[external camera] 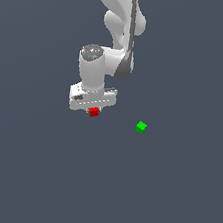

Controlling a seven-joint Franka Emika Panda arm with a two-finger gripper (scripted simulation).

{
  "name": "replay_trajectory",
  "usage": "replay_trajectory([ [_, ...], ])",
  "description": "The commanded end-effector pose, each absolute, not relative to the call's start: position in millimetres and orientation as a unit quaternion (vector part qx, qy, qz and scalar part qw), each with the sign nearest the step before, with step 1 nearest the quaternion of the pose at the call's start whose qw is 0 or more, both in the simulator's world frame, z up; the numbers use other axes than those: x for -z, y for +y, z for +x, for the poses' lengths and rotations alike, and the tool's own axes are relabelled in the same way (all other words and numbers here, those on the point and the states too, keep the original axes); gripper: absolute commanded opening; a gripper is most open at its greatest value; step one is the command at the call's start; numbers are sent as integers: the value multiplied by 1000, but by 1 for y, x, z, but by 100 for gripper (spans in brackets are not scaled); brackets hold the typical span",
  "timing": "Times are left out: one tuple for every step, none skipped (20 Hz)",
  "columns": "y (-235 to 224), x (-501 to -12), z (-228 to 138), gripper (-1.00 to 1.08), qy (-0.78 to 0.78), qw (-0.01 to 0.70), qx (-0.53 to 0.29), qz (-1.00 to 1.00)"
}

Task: Stack the red cube on top of the green cube.

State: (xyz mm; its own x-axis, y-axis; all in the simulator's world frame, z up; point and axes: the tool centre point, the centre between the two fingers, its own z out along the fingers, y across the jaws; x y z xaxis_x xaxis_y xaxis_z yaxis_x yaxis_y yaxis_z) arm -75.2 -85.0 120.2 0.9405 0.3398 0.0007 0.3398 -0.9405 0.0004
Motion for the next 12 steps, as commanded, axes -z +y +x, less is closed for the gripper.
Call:
replay_trajectory([
  [-85,-123,-75,-100,173,0,0,985],
  [-85,-123,-75,-100,173,0,0,985],
  [-85,-122,-75,-100,173,0,0,985],
  [-85,-121,-75,-100,173,0,0,985],
  [-85,-120,-74,-100,173,0,0,985],
  [-85,-120,-74,-100,173,0,0,985],
  [-85,-121,-75,-100,173,0,0,985],
  [-85,-121,-75,-100,173,0,0,985],
  [-84,-120,-75,-100,173,0,0,985],
  [-82,-120,-75,-100,173,0,0,985],
  [-80,-119,-75,-100,173,0,0,985],
  [-77,-119,-75,-100,173,0,0,985],
])
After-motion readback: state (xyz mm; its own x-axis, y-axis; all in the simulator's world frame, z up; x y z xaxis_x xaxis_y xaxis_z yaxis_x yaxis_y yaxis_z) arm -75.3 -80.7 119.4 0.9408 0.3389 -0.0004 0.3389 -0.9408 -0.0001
